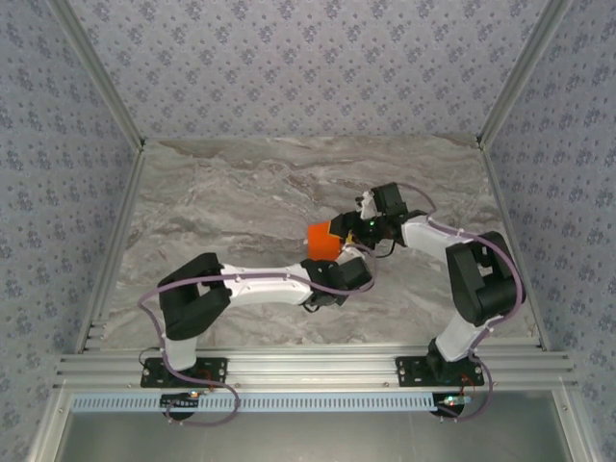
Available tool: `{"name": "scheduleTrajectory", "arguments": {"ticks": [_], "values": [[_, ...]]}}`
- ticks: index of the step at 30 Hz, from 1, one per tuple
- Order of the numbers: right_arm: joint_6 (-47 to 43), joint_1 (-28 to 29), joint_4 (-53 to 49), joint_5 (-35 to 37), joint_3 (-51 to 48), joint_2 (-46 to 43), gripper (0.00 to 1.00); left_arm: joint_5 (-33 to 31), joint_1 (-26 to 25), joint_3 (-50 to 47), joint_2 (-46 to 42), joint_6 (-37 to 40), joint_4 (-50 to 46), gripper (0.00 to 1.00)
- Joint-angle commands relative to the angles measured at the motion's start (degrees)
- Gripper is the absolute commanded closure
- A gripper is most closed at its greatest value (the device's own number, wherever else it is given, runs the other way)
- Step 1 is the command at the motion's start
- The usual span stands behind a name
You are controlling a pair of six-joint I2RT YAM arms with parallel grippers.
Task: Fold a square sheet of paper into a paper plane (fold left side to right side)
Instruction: Fold the triangle a second time at the center of the table.
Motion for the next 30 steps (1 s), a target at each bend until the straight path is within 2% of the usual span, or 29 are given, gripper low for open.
{"name": "scheduleTrajectory", "arguments": {"ticks": [1, 5, 12, 14, 20, 27, 30], "values": [[-2.5, -1.5, -2.2, 2.4, 1.0, -5.2, 0.32, 8.1, 2.1, -2.6, -3.9, -1.6, 5.7, 0.93], [-4.0, -3.0, -4.1, 5.3, -1.5, -10.3, 0.25, 14.6, 4.8, -6.5, -6.5, -3.1, 10.1, 0.92], [-6.9, -3.1, -6.7, 5.5, -7.8, -16.7, 0.26, 27.7, 10.8, -12.4, -9.4, -4.6, 16.7, 0.91], [-6.8, -2.5, -6.7, 6.0, -10.5, -18.3, 0.29, 29.5, 12.1, -13.3, -9.7, -4.7, 17.3, 0.91], [-5.0, 0.8, -3.5, 7.9, -18.3, -20.9, 0.49, 33.6, 16.0, -16.5, -10.7, -5.9, 20.6, 0.91], [-2.1, 7.4, 0.2, 12.1, -21.6, -18.0, 0.73, 34.9, 18.6, -18.5, -12.8, -6.7, 21.9, 0.9], [-1.6, 9.6, 1.1, 13.8, -21.3, -16.0, 0.77, 35.1, 19.2, -18.9, -13.5, -6.9, 22.0, 0.9]]}}
